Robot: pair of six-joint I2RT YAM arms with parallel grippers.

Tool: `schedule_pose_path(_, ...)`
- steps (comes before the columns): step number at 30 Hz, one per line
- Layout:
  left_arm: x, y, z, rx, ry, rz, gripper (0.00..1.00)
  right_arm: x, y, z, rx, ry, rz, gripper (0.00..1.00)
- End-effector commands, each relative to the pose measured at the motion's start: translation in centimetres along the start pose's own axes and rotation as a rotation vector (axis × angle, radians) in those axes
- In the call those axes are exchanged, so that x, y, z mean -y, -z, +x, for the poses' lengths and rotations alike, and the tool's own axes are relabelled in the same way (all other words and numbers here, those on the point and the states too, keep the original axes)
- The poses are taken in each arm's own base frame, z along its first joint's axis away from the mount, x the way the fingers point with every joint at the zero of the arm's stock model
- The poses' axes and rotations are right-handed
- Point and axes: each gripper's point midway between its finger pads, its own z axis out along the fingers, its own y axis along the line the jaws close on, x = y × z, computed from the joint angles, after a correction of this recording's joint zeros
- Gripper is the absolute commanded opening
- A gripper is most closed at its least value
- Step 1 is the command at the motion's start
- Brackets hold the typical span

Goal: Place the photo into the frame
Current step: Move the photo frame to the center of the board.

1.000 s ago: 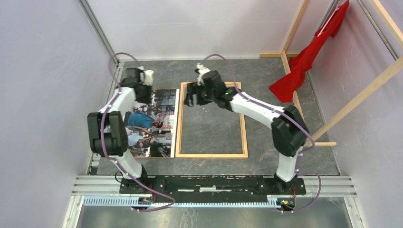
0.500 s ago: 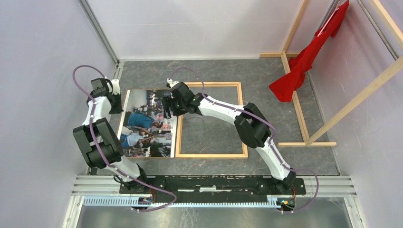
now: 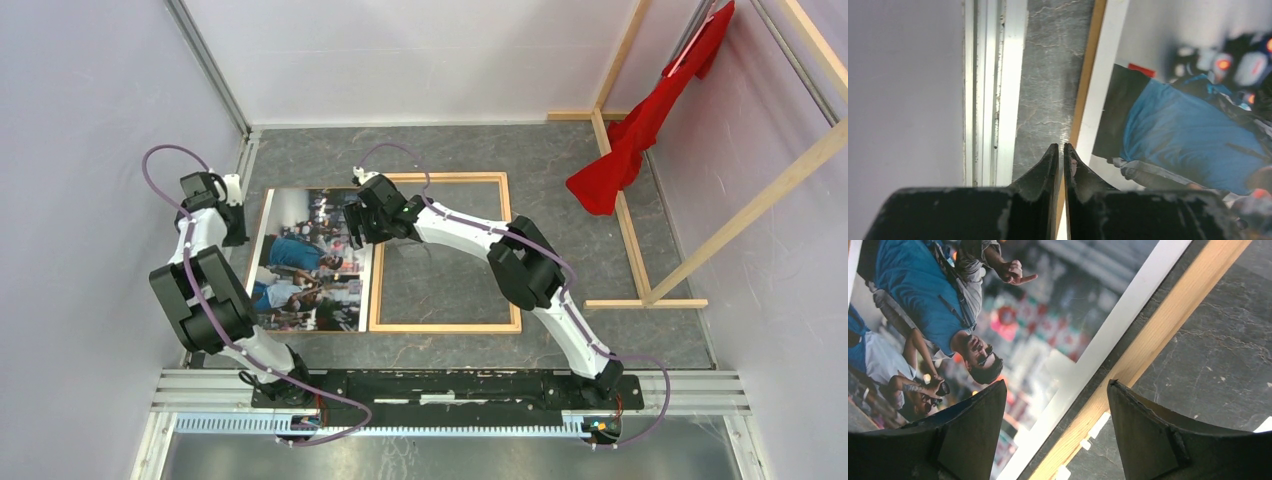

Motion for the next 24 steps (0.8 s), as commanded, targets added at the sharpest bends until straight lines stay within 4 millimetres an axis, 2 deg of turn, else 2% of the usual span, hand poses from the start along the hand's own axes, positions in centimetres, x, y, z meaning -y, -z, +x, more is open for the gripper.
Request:
schedule_pose_path(1,-2.6,-0.5,-0.7,0.022,-0.017,-0.058,0.15,2.3,0.6,-0.3,0.013,0.021,0.136,0.81)
schedule_pose_path(4,-3.3,-1.0,-0.4,0.012,-0.004,-0.062,0.15,3.3,1.0,-0.1,0.003,0.037,0.18,0.81)
schedule_pose_path(6,-3.6,-1.3,-0.5,0.014,-0.004,-0.07,0.15,2.8,1.6,-0.4,0.012,0.038,0.166,0.8)
schedule_pose_path(12,-3.8,-1.4,-0.4,0.008,0.0,-0.065,0.15,-3.7,3.8,-4.3,0.153,0.106,0.047,0.79)
schedule_pose_path(15,-3.7,-1.3,-0.3,0.008,-0.006,-0.058,0.15,-5.0,5.3,-5.1,0.204,0.125,0.036,0.76)
schedule_pose_path(18,-3.5,-1.4,0.1,0.001,-0.007,-0.049,0.15,-5.8,6.7,-5.1,0.245,0.136,0.017,0.7)
schedule_pose_path(20,-3.3,-1.5,0.2,0.0,-0.005,-0.04,0.15,-6.6,6.5,-4.8,0.24,0.136,-0.017,0.63)
schedule_pose_path(22,-3.1,-1.5,0.3,0.001,0.0,-0.032,0.15,-6.9,5.7,-4.5,0.215,0.132,-0.031,0.57)
schedule_pose_path(24,-3.0,-1.4,0.3,0.005,0.001,-0.028,0.15,-6.8,4.5,-3.7,0.184,0.123,-0.033,0.54)
